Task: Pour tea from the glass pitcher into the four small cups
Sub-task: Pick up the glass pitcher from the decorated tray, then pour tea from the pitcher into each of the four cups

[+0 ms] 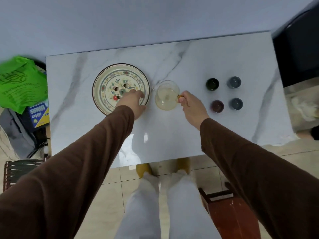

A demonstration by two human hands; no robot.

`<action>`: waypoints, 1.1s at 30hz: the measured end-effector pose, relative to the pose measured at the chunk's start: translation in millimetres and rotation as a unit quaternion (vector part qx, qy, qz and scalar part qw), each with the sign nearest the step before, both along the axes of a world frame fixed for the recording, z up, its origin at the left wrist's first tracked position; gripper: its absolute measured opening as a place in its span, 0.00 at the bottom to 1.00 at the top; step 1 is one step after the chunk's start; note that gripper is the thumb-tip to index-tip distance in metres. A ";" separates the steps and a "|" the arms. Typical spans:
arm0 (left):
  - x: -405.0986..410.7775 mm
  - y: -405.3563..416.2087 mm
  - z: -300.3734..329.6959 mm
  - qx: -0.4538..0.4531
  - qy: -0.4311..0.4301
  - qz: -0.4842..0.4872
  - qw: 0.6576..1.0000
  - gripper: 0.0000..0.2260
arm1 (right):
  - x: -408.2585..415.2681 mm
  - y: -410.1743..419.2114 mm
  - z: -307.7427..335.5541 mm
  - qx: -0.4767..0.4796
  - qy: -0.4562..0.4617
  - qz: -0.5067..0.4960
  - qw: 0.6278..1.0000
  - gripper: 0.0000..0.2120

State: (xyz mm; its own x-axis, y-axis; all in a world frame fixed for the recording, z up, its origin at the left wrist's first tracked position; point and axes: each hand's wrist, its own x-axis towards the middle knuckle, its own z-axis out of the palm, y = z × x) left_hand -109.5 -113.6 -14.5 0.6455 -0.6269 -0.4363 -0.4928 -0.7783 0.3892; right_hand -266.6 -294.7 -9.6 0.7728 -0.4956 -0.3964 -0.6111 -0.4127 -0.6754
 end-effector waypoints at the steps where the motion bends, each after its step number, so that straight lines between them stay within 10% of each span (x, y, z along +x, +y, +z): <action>1: -6.5 -9.3 2.5 0.001 -0.001 -0.004 1.000 0.18 | -7.8 -8.3 1.8 -0.002 0.001 -0.003 1.000 0.11; 33: -148.0 -239.0 1.2 0.037 0.001 0.080 0.996 0.22 | -107.7 -260.3 18.4 -0.020 -0.025 0.058 0.998 0.12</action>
